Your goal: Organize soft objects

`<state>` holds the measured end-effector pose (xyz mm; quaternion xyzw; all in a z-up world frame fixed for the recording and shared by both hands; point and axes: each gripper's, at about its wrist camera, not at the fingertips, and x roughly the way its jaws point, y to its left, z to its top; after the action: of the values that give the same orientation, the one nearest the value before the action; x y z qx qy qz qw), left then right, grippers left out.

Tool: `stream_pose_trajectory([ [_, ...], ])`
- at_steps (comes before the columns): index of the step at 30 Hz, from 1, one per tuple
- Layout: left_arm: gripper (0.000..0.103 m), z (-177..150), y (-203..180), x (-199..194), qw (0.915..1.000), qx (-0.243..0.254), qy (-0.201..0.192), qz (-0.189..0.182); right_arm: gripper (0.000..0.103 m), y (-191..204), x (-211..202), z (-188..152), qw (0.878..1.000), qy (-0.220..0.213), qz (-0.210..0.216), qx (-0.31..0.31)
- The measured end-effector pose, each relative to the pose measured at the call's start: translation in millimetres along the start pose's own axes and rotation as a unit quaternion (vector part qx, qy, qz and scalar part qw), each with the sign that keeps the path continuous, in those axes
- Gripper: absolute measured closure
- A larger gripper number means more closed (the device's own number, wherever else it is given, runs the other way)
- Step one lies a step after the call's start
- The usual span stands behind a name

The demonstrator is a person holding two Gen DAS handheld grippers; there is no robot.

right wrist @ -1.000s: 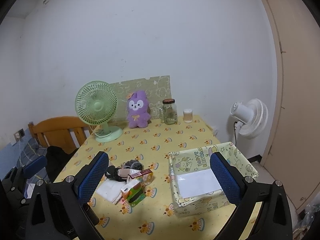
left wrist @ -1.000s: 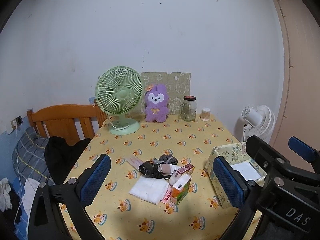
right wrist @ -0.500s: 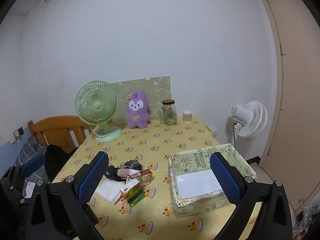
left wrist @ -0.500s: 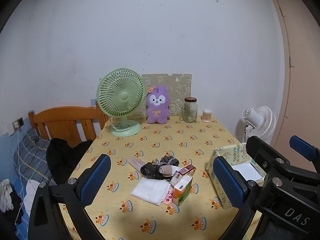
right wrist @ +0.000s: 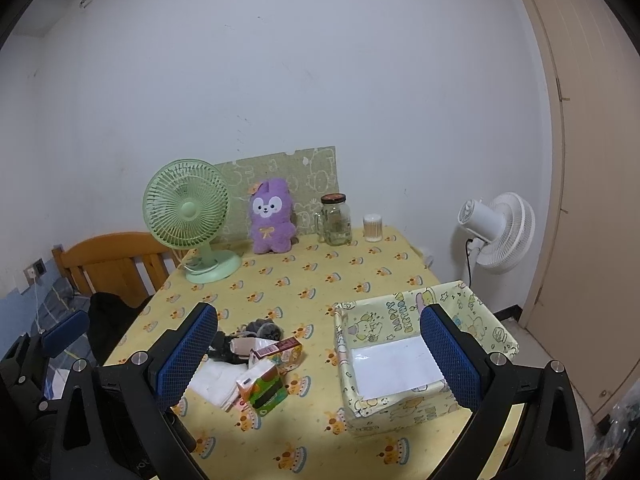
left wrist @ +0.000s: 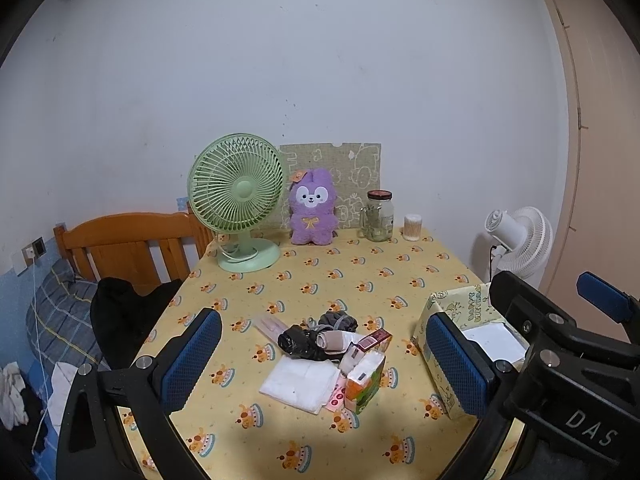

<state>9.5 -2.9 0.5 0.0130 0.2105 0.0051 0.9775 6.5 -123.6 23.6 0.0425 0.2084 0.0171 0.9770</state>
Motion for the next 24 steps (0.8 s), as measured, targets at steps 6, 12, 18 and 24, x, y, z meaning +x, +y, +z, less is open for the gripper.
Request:
stream_pose_trajectory([
  [6,0.000,-0.8,-4.1,-0.2,0.9999,0.005,-0.009,-0.001,0.001,-0.5,4.0,-0.1,1.000,-0.002,-0.003,-0.005],
  [12,0.000,-0.8,-4.4,0.6,1.0000,0.002,-0.007,-0.004,0.001,-0.3,4.3,-0.8,1.000,-0.002,-0.001,-0.005],
  [18,0.003,-0.6,-3.8,1.6,1.0000,0.002,-0.006,-0.006,0.001,2.0,4.0,-1.1,1.000,0.000,-0.001,-0.006],
  [24,0.007,-2.4,-2.0,5.2,0.9999,0.001,-0.005,-0.011,0.001,4.5,5.9,-2.2,1.000,0.000,-0.002,-0.008],
])
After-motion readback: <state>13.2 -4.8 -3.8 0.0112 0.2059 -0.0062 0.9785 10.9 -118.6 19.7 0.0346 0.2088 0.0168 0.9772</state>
